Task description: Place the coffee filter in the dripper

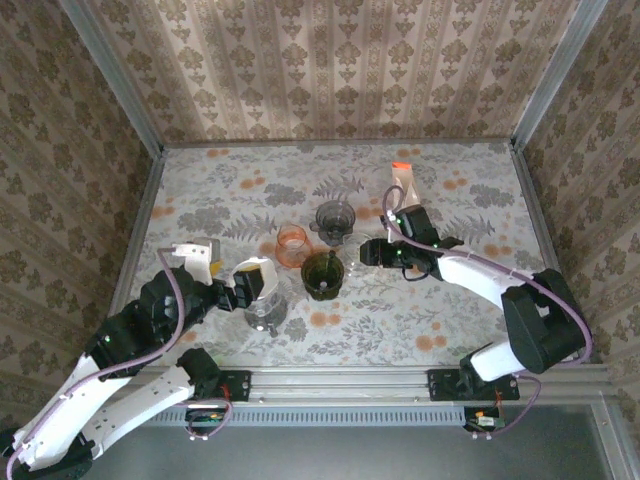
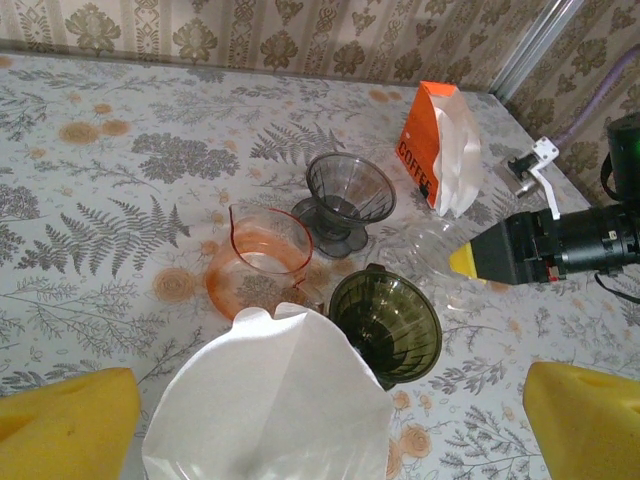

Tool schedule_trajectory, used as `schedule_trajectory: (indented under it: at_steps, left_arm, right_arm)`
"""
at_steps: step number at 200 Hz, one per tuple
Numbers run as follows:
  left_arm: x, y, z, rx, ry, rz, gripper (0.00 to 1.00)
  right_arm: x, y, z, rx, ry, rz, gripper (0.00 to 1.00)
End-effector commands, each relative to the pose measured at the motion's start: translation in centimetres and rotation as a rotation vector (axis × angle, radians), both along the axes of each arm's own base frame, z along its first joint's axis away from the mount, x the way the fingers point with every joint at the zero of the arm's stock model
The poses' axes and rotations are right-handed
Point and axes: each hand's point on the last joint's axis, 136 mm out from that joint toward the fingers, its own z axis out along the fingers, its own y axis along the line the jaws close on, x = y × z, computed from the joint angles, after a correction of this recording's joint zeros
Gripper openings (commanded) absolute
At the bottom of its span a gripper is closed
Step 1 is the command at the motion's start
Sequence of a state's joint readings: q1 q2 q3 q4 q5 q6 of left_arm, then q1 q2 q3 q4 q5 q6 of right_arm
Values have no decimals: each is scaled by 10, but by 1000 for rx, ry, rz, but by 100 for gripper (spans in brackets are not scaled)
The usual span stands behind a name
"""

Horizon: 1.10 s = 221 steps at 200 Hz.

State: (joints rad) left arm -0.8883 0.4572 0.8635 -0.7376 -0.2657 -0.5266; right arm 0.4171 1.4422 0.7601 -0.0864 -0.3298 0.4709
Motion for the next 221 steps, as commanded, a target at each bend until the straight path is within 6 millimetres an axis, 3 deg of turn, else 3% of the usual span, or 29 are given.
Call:
schedule_trajectory:
  at_steps: [1,9,47,93,149,221]
  left_arm:
    - [5,-3,5,-18,-17,8,100]
    - [5,-4,5,-18,-15,6,100]
    - [6,-7,4,-21,-10,3,100]
    - [7,-7,3,-21,-5,3,100]
    - [8,-9,2,-25,1,1,100]
    - [9,-8,0,-27,3,10,100]
  right_arm:
    - [-8,-7,-1,-30,-8,-12,68]
    - [-10,-7,6,-32,-35,-9,69]
    - [-13,-8,7,-79,-49,-2,72]
    - [-31,-21,7,-259,-99,-13,72]
    - [-39,-23,-9,-399,-91,14,61]
    - [-45,-14,-13,-433,-103,57,21]
